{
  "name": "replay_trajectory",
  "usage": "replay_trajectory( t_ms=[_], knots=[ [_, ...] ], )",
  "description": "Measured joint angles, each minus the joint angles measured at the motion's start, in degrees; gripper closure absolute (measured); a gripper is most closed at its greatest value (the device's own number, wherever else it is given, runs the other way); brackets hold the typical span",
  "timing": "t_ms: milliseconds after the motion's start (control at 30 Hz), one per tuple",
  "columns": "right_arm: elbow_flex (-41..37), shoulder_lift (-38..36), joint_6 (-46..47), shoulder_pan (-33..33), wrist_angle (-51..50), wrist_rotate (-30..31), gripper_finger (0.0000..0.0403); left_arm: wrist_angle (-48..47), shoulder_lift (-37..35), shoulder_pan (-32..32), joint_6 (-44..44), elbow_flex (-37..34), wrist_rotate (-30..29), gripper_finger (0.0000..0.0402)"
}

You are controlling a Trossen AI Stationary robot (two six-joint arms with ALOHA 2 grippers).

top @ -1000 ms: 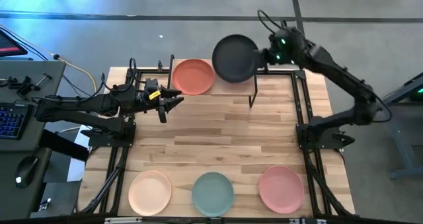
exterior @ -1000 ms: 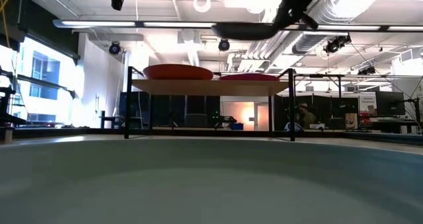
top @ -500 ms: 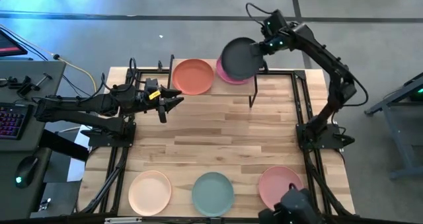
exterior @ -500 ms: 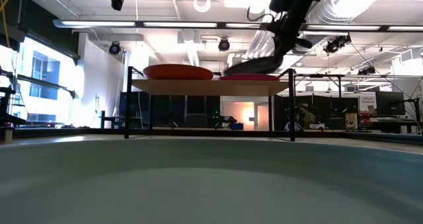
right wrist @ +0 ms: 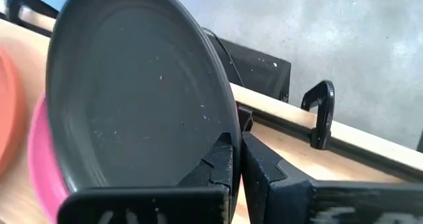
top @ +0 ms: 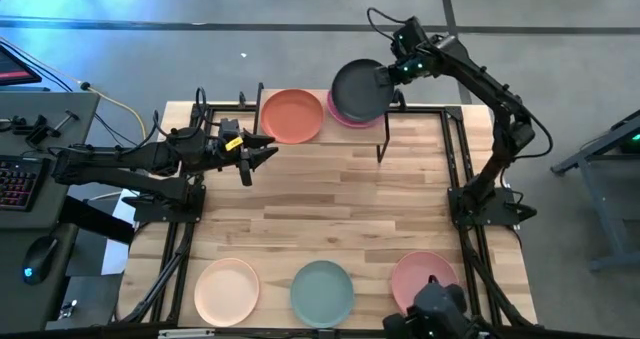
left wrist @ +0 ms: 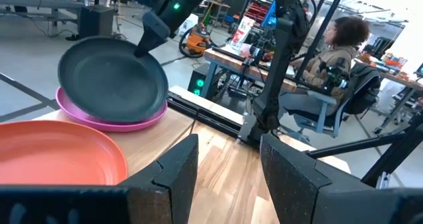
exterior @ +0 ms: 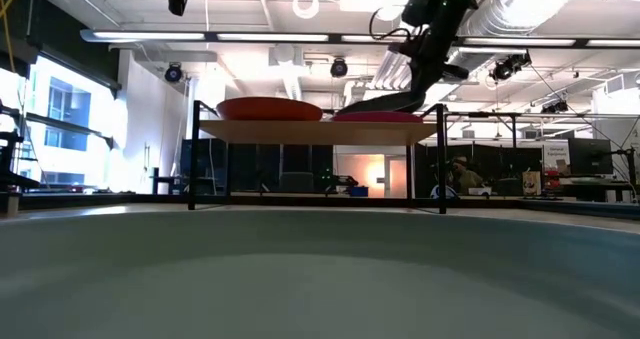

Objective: Place and stack plates onto a shelf
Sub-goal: Stack the black plate on top of the pink plate on the shelf

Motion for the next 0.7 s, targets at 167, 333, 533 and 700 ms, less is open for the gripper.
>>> replay_trajectory(
  t_ms=[167,333,533,700],
  knots=[
    [0.0,1.99,0.48,2.01,0.05,0.58,0.0402,0.0,0.0,0.01,0.03,0.0,0.0,0.0248],
    [-0.02,2.62,1.18,2.81,0.66,-0.77,0.0402,0.0,0.0,0.0,0.06,0.0,0.0,0.0248],
    [-0.02,2.62,2.6,3.0,0.22,-0.89,0.0402,-0.01,0.0,0.0,0.15,0.0,0.01,0.0248],
    [-0.02,2.62,2.6,3.57,0.06,-0.92,0.0402,-0.04,0.0,0.02,0.15,0.0,0.0,0.0248]
  ],
)
